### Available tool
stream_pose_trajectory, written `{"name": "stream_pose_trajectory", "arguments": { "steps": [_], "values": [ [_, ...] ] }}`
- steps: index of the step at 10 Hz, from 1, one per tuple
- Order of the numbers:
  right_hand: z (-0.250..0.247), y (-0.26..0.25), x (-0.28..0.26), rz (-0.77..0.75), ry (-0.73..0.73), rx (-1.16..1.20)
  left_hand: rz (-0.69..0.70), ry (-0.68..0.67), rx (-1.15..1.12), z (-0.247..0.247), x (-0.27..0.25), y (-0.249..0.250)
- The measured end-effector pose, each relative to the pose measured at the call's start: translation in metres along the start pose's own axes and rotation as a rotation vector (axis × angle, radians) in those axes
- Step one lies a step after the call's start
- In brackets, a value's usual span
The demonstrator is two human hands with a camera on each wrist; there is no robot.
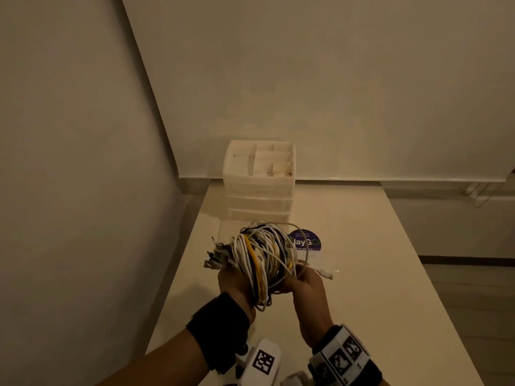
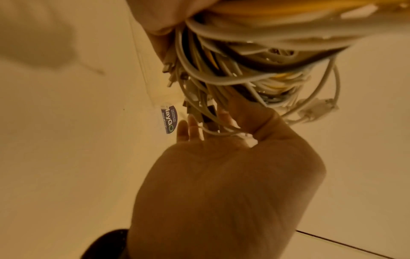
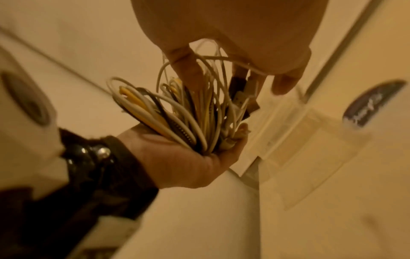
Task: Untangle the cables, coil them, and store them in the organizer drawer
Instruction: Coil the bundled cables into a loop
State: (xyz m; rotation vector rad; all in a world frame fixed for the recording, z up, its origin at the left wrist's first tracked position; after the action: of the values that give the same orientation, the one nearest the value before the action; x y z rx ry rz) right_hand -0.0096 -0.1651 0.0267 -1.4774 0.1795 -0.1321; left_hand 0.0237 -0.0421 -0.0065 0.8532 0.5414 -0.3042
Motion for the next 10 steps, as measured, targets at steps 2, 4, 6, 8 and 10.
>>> {"name": "stream_pose_trajectory", "arguments": {
  "steps": [2,4,6,8,10],
  "values": [
    [-0.030,0.017,-0.006,0.048,0.090,-0.196,-0.010,-0.001,0.027,-0.007,0.005,-0.003],
    [-0.023,0.008,-0.008,0.044,0.109,-0.126,-0.065,0.033,0.079,-0.014,0.011,-0.027],
    [0.006,-0.006,-0.012,-0.031,-0.050,0.005,-0.041,0.098,0.138,-0.024,0.029,-0.040],
    [0.013,-0.012,-0.019,-0.038,-0.218,0.150,0.052,0.021,0.192,-0.013,0.047,-0.036],
    [-0.006,-0.001,0.005,-0.084,-0.060,-0.070,0.241,0.143,0.655,-0.022,0.024,-0.006]
  ]
}}
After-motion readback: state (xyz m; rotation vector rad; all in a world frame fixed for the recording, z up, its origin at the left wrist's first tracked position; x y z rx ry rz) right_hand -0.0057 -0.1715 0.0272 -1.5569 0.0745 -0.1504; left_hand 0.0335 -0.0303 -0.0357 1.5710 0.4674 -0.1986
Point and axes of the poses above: each hand's wrist, its own x-axis towards the middle knuckle, its own z-axis out of the palm, y = z × x, the point moved 10 cm from there along x, towards the middle knuckle, and after that the axes turned 2 degrees about -z, right-handed, at the moved point
